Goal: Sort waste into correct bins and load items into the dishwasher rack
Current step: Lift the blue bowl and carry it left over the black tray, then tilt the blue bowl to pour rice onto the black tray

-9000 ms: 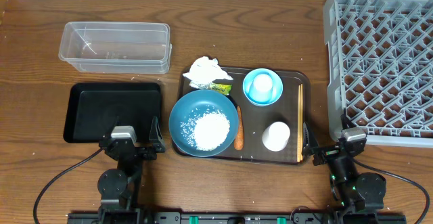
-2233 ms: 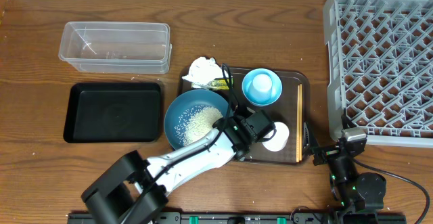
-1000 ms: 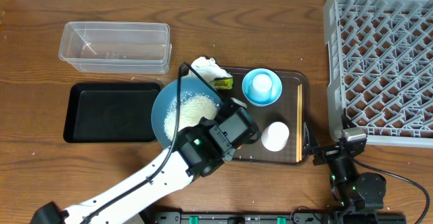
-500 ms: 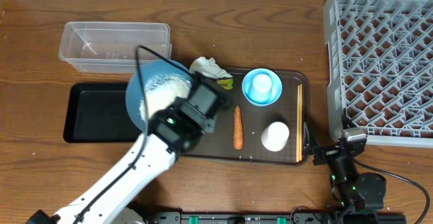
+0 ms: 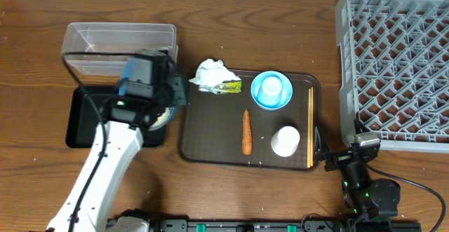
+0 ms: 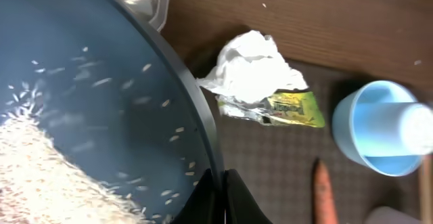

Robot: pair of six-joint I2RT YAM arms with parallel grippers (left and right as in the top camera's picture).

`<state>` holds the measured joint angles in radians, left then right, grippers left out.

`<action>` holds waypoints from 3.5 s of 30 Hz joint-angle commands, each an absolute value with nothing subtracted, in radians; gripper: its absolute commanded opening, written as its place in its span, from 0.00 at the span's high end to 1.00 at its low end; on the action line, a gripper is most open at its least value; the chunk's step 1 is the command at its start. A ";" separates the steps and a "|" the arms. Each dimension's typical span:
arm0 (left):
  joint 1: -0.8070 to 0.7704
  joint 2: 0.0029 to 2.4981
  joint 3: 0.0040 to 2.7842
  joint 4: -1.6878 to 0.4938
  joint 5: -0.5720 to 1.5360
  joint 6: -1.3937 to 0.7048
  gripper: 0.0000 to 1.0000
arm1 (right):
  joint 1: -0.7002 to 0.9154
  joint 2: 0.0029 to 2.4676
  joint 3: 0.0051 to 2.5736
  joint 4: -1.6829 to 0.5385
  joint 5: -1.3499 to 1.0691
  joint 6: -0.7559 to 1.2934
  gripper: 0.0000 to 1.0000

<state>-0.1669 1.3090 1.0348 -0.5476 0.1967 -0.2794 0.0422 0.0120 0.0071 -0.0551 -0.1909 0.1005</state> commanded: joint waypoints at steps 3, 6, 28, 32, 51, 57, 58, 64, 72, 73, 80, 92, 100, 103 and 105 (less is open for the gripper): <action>-0.054 1.295 1.046 -0.559 0.418 -0.266 0.94 | 0.034 0.007 0.006 -0.059 -0.191 0.088 0.01; 0.025 1.295 1.046 -0.562 0.539 -0.267 0.94 | 0.034 0.007 0.006 -0.059 -0.191 0.088 0.01; 0.487 1.296 1.045 -0.585 1.228 -0.300 0.94 | 0.034 0.007 0.006 -0.059 -0.191 0.088 0.01; 0.532 1.296 1.045 -0.600 1.280 -0.321 0.94 | 0.034 0.007 0.006 -0.059 -0.191 0.088 0.01; 0.710 1.321 1.044 -0.611 1.487 -0.289 0.94 | 0.034 0.007 0.006 -0.059 -0.191 0.088 0.01; 0.710 1.333 1.044 -0.579 1.547 -0.270 0.94 | 0.034 0.007 0.006 -0.059 -0.191 0.088 0.01; 0.711 1.334 1.044 -0.570 1.530 -0.263 0.94 | 0.034 0.007 0.006 -0.059 -0.191 0.088 0.01; 0.719 1.339 1.044 -0.554 1.535 -0.261 0.94 | 0.034 0.007 0.006 -0.059 -0.191 0.088 0.01; 0.748 1.346 1.044 -0.557 1.572 -0.309 0.94 | 0.034 0.007 0.006 -0.059 -0.191 0.088 0.01; 0.748 1.346 1.044 -0.555 1.554 -0.287 0.93 | 0.034 0.007 0.006 -0.059 -0.191 0.088 0.01; 0.747 1.350 1.044 -0.577 1.528 -0.302 0.94 | 0.034 0.007 0.006 -0.059 -0.191 0.088 0.01; 0.740 1.307 1.044 -0.720 1.467 -0.198 0.94 | 0.034 0.007 0.006 -0.059 -0.191 0.088 0.01; 0.708 1.295 1.044 -0.794 1.524 -0.130 0.94 | 0.034 0.007 0.006 -0.059 -0.191 0.088 0.01; 0.667 1.259 1.044 -0.838 1.342 -0.128 0.94 | 0.034 0.007 0.006 -0.059 -0.191 0.088 0.01; 0.625 1.221 1.044 -0.878 1.164 -0.126 0.94 | 0.034 0.007 0.006 -0.059 -0.191 0.088 0.01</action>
<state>0.6689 1.2816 1.0348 -0.8543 1.3731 -0.1528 0.0422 0.0120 0.0071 -0.0551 -0.1909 0.1005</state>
